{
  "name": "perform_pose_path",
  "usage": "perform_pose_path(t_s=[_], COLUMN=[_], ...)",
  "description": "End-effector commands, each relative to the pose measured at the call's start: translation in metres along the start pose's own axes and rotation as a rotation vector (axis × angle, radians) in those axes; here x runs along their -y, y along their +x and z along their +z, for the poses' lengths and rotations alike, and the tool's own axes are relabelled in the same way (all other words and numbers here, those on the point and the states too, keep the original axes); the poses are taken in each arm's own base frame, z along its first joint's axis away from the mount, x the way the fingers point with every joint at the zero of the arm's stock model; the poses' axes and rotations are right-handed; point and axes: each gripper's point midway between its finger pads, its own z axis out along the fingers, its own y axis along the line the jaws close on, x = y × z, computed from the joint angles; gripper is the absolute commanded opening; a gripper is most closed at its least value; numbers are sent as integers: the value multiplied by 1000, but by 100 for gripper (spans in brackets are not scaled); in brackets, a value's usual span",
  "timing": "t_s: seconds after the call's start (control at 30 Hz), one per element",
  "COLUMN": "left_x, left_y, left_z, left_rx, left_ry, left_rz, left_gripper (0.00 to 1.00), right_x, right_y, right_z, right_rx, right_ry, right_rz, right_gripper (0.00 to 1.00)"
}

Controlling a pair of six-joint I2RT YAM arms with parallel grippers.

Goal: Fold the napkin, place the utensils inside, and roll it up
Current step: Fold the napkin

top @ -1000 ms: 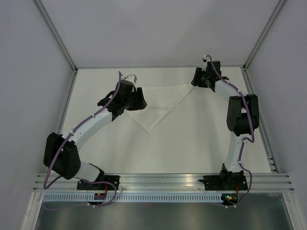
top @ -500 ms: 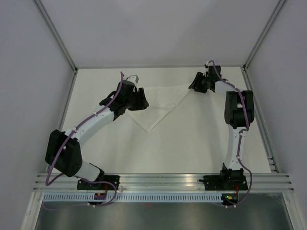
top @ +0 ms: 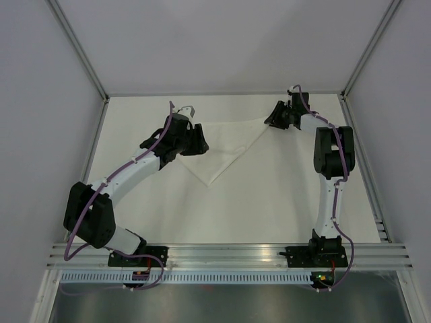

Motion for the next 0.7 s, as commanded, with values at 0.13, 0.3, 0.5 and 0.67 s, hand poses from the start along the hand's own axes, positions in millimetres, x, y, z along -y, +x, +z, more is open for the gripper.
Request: perform_pose_path(t_s=[0.13,0.3,0.5,0.67], left_x=[4,3,5,1], left_y=[1,1,-1,4], left_z=[4,4,1,0], left_rx=[7,7,12,12], left_ry=[18,18,25,12], left_rz=[-7,-9,-12,-27], left_gripper=[57,57,57,56], right_x=[0,-12,-42,-75], right_y=[1,-15,-32,-30], right_z=[6,-3,-23,-42], right_rx=[22,88,162,208], right_ry=[-19,-60,-115,-151], right_rz=[33,-23,-156,-291], right_gripper=[27,11,6,5])
